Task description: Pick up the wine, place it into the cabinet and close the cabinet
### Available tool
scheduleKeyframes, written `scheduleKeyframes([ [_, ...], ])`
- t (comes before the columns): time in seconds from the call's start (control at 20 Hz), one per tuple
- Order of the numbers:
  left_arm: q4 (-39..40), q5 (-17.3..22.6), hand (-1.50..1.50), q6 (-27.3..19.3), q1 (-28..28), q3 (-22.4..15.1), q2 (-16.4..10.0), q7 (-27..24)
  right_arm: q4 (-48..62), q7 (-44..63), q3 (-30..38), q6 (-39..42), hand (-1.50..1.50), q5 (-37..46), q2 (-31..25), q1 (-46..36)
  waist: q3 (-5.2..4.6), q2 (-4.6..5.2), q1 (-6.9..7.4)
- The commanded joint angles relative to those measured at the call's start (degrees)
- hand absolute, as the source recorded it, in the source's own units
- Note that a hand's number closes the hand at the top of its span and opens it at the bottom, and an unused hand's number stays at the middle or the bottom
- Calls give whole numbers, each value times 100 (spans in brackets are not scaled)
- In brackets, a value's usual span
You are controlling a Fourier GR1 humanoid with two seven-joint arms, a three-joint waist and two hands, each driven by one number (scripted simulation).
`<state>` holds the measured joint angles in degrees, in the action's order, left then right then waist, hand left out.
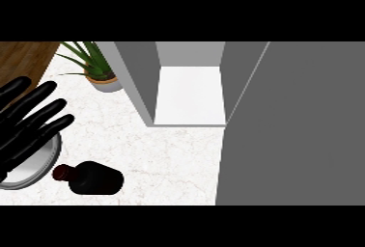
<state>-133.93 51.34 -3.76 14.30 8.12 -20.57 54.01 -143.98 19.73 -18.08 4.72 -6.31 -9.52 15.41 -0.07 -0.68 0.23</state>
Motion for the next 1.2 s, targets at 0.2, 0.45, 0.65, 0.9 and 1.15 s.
scheduleKeyframes([
  [0.2, -351, 803, -150, 383, 110, 896, -277, 133, -1384, 1027, 79, -338, -150, -224, -96, -200, -4, 24, -12],
  [0.45, -30, 788, -150, 974, -285, 1235, -232, -90, -1443, 1100, 98, -266, -150, -345, -206, -182, 2, 42, -55],
  [0.65, 749, 1242, -150, 1567, -225, 1828, -573, -129, -1495, 929, 297, -136, -150, -587, -329, 2, 5, 40, -83],
  [0.9, 999, 941, -150, 2262, -758, 1805, -369, -369, -1483, 1093, -51, -297, -150, -240, -206, -147, -1, 43, -65],
  [1.15, 1690, 861, -150, 2567, -529, 1805, -536, -449, -1594, 882, -203, -319, -150, -213, -174, 59, 5, 41, -156],
])
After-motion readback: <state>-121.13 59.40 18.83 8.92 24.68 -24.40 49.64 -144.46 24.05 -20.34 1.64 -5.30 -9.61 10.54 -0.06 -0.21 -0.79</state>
